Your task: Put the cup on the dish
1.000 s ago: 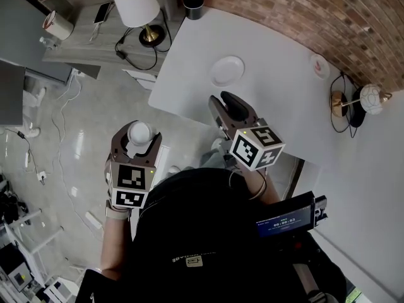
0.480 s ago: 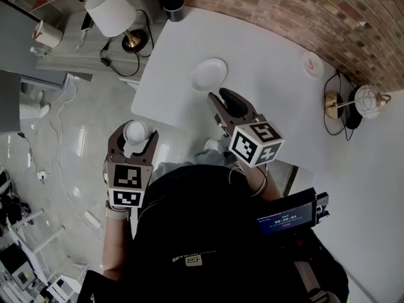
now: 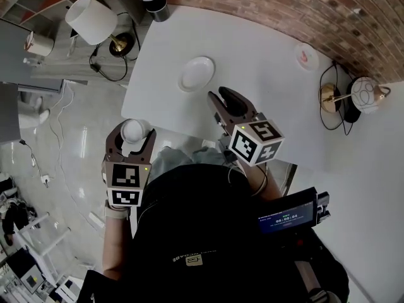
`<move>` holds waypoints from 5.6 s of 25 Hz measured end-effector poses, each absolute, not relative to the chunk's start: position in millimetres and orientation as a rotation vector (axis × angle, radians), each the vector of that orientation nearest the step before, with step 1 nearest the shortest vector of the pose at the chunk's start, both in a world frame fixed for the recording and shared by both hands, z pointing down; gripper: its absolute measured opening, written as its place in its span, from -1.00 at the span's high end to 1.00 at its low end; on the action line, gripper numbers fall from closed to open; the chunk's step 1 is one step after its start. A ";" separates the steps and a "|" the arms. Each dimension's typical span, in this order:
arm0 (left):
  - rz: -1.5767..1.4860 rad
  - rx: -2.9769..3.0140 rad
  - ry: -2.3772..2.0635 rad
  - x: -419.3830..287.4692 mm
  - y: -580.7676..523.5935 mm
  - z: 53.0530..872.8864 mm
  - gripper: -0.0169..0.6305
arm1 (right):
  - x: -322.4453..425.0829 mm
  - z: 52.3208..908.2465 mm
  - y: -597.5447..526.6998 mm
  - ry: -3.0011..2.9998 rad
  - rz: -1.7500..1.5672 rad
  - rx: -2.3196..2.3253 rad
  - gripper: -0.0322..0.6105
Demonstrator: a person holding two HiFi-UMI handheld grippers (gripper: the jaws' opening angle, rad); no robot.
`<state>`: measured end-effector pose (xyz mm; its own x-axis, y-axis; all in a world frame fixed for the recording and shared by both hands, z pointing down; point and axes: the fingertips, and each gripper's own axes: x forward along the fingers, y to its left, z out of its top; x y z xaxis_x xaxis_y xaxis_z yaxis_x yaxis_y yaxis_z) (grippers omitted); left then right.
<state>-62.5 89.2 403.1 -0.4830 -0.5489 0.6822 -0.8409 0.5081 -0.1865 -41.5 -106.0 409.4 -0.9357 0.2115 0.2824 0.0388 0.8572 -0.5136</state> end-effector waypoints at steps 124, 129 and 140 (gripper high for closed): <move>1.053 2.025 -1.520 -155.3 -101.1 663.1 0.13 | 46.4 401.2 -183.3 -2.467 0.768 1.113 0.44; 1.080 2.040 -1.524 -155.9 -102.6 665.1 0.13 | 44.4 402.7 -183.5 -2.460 0.764 1.107 0.44; 1.091 2.043 -1.526 -156.5 -104.8 666.5 0.13 | 42.7 401.8 -184.0 -2.465 0.757 1.105 0.44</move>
<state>-156.5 -104.8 666.5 0.1157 -0.6420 0.7579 -0.9250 -0.3477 -0.1533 42.7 -184.0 401.8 -0.6423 -0.5838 0.4966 -0.7619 0.5569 -0.3308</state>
